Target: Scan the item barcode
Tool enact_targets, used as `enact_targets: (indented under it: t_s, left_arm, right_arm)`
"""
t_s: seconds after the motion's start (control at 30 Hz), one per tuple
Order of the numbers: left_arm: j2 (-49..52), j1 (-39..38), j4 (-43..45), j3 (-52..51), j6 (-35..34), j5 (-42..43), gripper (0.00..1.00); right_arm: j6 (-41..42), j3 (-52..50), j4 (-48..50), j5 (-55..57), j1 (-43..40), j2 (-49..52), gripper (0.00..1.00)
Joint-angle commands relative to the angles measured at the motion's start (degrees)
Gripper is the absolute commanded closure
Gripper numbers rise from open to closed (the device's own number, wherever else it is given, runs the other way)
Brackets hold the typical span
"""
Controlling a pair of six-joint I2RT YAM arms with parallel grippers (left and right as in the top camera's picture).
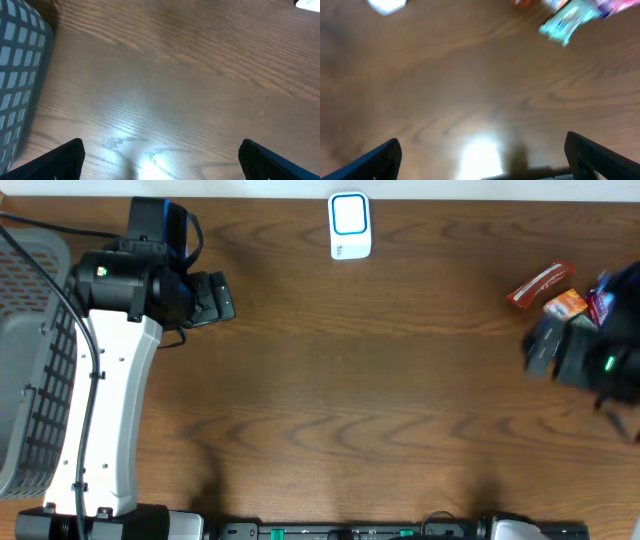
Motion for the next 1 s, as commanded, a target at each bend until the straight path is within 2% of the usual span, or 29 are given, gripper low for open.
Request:
enact_targets:
  t_s: [0.0, 0.13, 0.3, 0.8, 0.97]
  left_arm:
    - [0.37, 0.20, -0.15, -0.09, -0.50, -0.04, 0.02]
    - [0.37, 0.20, -0.15, -0.09, -0.50, -0.04, 0.02]
    - [0.37, 0.20, -0.15, -0.09, -0.50, -0.04, 0.02]
    - [0.37, 0.20, -0.15, -0.09, -0.50, -0.04, 0.02]
    - [0.37, 0.20, -0.15, -0.09, -0.50, -0.04, 0.02]
  right_arm:
    - [0.04, -10.45, -0.24, -1.42, 3.63, -7.43, 0.01]
    - [4.37, -22.75, -0.24, -5.14, 4.42, -15.61, 0.01]
    - [5.42, -30.01, -0.24, -5.38, 4.42, -20.52, 0.01]
    - [5.40, -31.65, -0.24, -5.29, 4.42, -21.29, 0.01]
    - [4.11, -31.91, 0.20, -2.12, 4.44, -21.05, 0.01]
